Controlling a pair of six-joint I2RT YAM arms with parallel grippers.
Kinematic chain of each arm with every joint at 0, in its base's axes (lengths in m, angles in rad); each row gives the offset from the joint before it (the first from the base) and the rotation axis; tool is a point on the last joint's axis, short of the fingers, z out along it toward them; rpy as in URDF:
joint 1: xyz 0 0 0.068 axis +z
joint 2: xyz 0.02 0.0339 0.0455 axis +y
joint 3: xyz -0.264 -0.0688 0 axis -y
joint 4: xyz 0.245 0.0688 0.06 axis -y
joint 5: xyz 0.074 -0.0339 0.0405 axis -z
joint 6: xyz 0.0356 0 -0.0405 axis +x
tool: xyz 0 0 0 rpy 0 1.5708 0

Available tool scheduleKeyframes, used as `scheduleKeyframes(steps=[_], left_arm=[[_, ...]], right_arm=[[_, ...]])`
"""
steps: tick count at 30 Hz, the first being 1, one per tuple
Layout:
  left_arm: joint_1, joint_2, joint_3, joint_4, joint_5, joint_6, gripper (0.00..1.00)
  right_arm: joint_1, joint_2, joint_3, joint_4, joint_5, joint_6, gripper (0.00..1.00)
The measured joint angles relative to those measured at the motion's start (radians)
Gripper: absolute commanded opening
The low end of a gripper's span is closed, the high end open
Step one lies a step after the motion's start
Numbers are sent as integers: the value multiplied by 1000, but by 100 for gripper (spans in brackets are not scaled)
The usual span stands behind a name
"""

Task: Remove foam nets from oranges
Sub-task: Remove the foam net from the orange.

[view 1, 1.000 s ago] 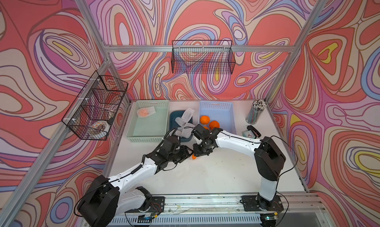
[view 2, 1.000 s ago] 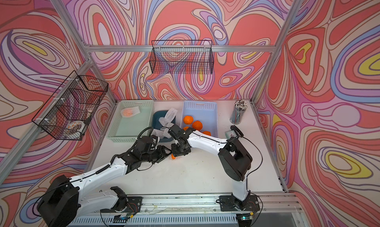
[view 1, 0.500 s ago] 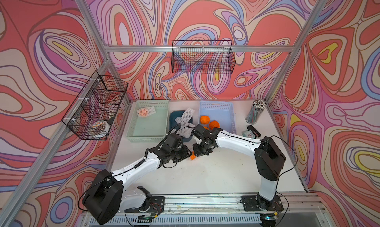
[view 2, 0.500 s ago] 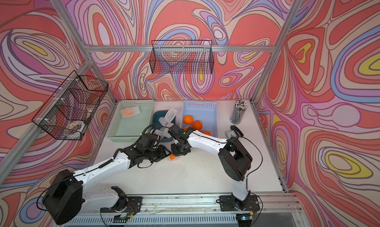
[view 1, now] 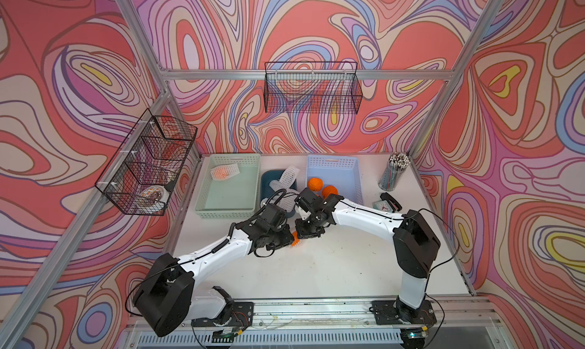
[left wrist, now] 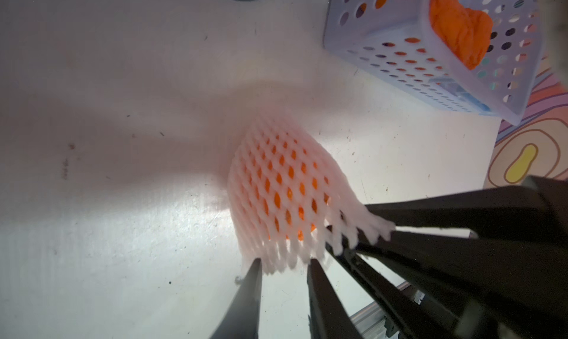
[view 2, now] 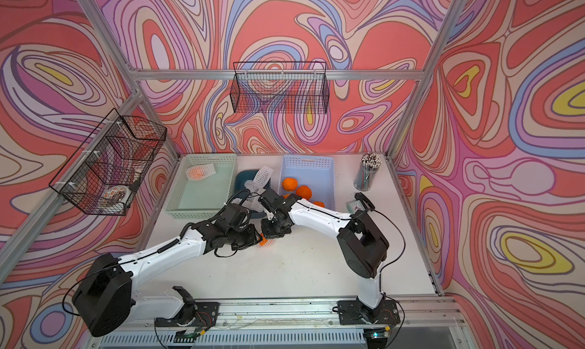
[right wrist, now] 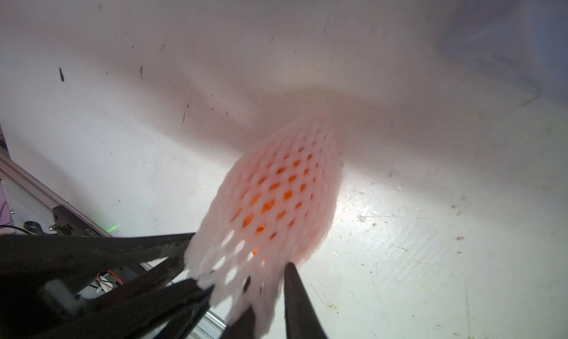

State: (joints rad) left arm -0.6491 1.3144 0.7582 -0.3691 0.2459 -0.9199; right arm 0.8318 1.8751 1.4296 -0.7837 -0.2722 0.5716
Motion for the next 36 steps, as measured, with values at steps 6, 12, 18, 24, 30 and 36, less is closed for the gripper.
scheduleKeyframes(steps=[6,12,18,24,30,36], left_arm=[[-1,4,2,-31,-16,11,16],[-8,4,2,-35,-27,12,10],[-12,2,26,-51,-34,19,4],[-35,-27,25,19,1,-14,1],[-71,-24,-1,112,42,-65,0],[-72,-9,-14,139,50,-79,0]], right_arm=[[-1,-9,11,2,-29,19,13],[-11,-22,13,13,-73,40,11],[-32,-24,12,32,-113,59,10],[-35,-24,7,38,-123,68,10],[-44,-24,-5,44,-122,71,9],[-46,-29,-18,58,-129,78,9]])
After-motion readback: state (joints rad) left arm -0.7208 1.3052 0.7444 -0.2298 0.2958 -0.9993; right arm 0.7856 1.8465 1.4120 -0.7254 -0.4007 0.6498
